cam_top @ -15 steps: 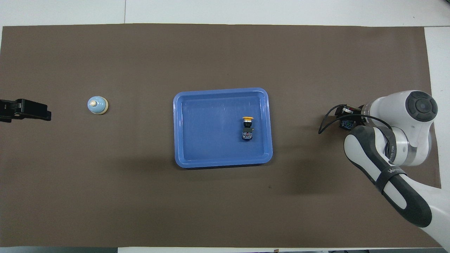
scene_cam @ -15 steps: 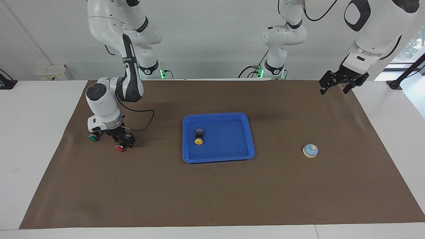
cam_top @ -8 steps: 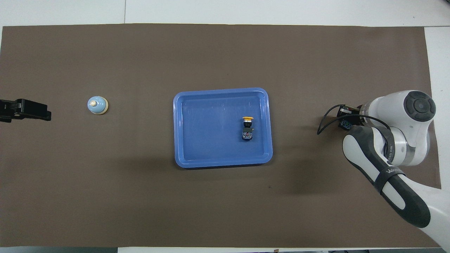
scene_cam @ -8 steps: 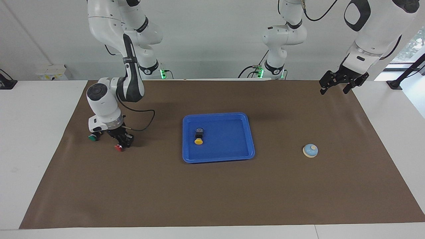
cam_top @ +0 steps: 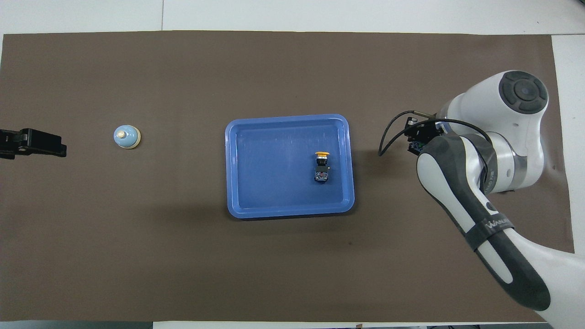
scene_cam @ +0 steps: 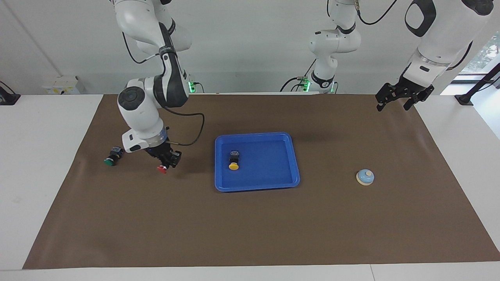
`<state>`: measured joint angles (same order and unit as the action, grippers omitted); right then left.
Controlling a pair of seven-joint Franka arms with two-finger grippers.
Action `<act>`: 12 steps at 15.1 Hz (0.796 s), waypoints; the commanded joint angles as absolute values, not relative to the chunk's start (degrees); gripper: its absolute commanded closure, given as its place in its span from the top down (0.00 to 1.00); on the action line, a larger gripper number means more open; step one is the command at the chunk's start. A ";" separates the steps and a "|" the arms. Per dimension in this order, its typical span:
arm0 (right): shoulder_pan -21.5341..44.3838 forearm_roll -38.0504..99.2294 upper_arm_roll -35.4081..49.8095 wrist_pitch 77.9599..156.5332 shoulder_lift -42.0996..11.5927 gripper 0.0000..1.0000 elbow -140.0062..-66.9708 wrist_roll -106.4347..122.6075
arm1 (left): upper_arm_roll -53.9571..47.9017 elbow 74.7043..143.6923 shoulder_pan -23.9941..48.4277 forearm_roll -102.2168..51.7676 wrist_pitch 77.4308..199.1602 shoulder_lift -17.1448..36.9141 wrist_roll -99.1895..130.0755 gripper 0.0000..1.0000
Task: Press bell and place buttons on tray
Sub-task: 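Carry the red button into the tray beside the yellow one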
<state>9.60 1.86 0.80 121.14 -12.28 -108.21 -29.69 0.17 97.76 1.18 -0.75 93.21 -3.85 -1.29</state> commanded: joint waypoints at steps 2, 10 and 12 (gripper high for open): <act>17.38 3.60 0.88 118.74 -14.06 0.00 -103.71 -31.38 | 0.35 97.38 1.32 -0.35 92.55 -3.78 -1.32 1.00; 32.33 6.24 0.79 125.67 -20.99 0.00 -101.61 -32.43 | 0.35 97.38 1.32 -0.35 92.55 -3.78 -1.32 1.00; 33.57 6.07 0.79 127.70 -22.84 0.00 -101.43 -32.87 | 0.35 97.38 1.32 -0.35 92.55 -3.78 -1.32 1.00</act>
